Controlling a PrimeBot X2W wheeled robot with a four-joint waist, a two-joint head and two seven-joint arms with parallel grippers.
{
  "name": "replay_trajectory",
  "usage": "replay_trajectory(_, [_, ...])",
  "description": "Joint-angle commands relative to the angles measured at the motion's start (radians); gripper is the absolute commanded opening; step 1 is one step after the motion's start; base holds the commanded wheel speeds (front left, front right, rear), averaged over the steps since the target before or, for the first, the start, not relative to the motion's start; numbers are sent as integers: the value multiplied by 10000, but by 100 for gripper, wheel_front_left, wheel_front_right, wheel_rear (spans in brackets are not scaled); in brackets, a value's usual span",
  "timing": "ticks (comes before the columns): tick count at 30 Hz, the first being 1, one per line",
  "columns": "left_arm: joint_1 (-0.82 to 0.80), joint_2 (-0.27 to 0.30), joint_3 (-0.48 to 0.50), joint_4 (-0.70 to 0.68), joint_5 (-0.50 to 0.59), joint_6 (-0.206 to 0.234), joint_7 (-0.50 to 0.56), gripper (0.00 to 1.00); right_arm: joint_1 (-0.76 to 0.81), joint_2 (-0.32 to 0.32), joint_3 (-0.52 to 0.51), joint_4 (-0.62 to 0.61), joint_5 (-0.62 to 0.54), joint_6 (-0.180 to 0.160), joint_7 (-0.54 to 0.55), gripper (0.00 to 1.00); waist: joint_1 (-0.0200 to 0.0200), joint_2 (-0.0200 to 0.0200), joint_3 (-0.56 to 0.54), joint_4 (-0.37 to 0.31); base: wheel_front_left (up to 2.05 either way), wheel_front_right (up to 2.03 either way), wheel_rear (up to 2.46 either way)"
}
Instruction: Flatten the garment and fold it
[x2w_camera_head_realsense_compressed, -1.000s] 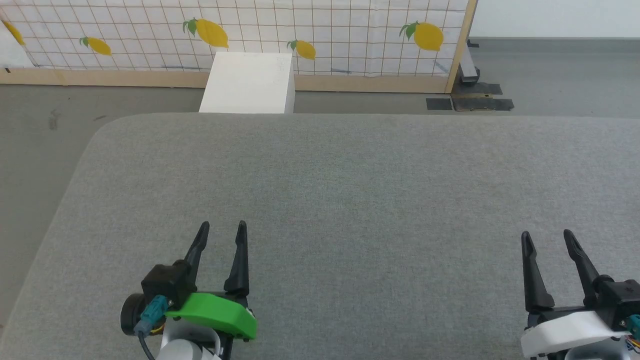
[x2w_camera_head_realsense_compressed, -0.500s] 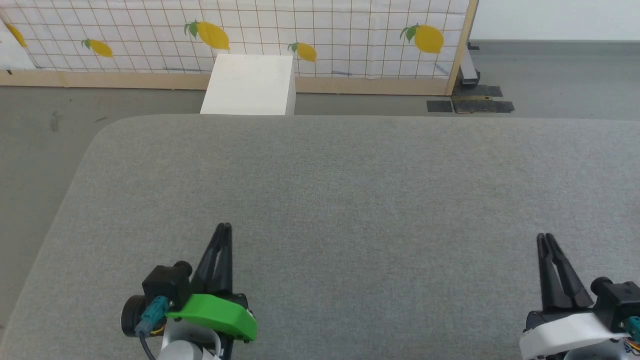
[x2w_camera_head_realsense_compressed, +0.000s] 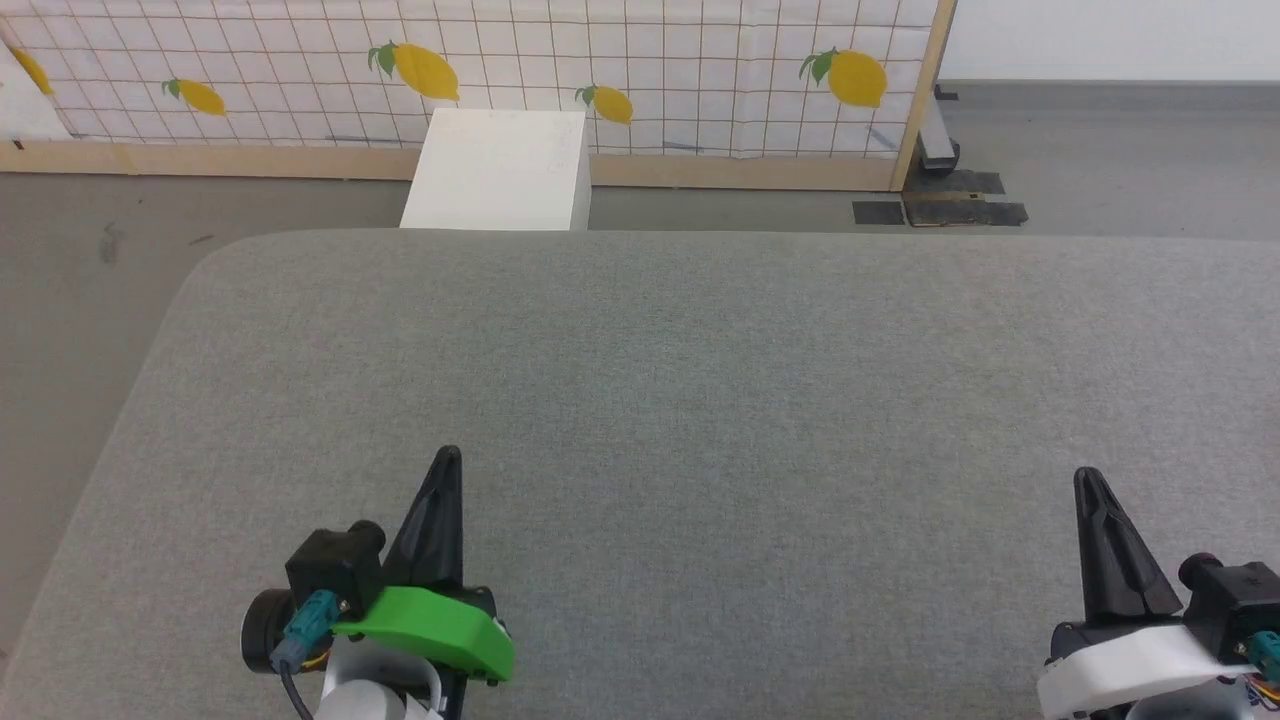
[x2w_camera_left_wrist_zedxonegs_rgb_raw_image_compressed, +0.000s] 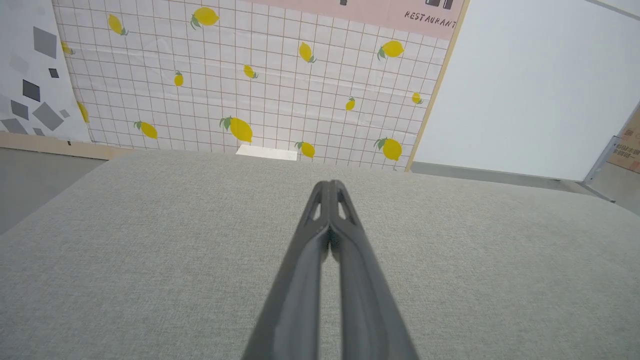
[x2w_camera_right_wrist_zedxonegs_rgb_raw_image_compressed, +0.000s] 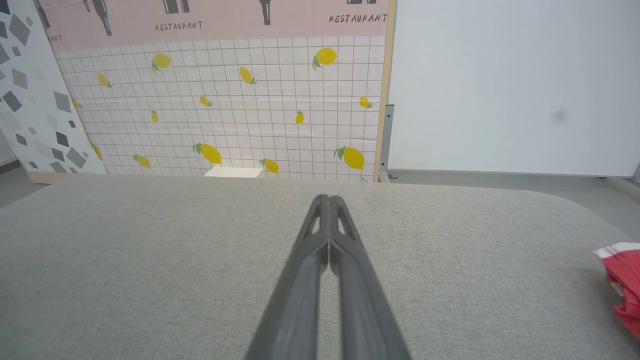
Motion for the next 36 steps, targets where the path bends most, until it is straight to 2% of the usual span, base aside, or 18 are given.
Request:
replay_trajectory(1, [33,-1,49,-70,70,29,47,0,-53,2,43,1,-35,-1,47,0,0,0,-1,-5,0,0,0])
replay_trajectory(36, [207,-9,413,-558,750,194,756,0,-328,12,379,4,-229,-6,533,0,0,0,-23,-106,0,0,0])
